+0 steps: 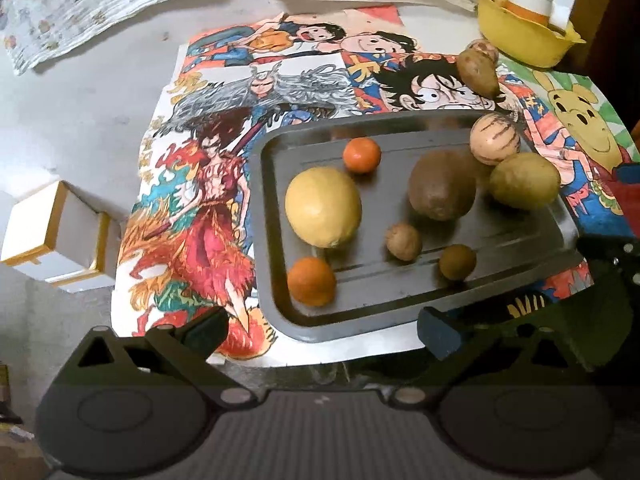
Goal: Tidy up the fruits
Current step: 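Lift both open tools from the tray toward the remaining fruits, then grasp a brown oval fruit with the right tool while the left tool grasps a striped round fruit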
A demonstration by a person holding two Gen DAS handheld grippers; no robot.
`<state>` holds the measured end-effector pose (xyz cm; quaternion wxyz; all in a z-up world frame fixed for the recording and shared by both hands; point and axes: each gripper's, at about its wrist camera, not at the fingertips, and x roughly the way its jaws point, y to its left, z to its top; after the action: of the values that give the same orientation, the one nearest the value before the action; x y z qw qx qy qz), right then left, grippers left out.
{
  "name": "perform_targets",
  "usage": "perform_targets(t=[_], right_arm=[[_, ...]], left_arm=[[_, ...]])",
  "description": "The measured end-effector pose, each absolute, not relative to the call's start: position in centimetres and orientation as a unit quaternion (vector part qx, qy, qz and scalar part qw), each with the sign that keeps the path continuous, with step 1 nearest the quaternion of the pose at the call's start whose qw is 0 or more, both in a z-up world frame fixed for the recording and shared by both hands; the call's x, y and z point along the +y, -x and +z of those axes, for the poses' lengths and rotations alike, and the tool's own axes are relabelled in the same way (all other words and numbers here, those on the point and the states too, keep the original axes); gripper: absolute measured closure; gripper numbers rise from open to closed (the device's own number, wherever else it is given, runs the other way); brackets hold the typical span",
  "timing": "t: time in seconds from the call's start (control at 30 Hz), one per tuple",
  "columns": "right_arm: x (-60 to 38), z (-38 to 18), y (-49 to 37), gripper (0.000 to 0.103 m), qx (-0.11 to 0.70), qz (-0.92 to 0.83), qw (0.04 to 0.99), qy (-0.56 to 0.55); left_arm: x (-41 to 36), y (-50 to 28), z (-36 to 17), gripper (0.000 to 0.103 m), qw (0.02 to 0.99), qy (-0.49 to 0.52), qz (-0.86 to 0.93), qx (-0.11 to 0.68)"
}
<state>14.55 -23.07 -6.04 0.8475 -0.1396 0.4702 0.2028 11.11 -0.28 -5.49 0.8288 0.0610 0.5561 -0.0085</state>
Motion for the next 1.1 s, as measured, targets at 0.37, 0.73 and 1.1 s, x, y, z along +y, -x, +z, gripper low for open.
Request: perform_targets(t=[0.37, 0.73, 1.1], right_arm=[[-23.5, -5.3, -16.9, 0.001, 0.451, 0.178, 0.867, 0.115], [-24.5, -6.1, -20.0, 0.001, 0.470, 0.147, 0.867, 0.078], [-25.4, -6.4, -23.1, 0.001, 0.462, 0.094, 0.881, 0.033]], left_arm=[[-1.3, -14.0, -3.9, 0.001, 0.835, -0.087, -0.033, 0.542], [-2.0, -20.3, -3.9, 0.001, 0.833, -0.115, -0.065, 0.537], [-4.1, -28.4, -3.8, 0.001, 0.828, -0.139, -0.124, 0.529]])
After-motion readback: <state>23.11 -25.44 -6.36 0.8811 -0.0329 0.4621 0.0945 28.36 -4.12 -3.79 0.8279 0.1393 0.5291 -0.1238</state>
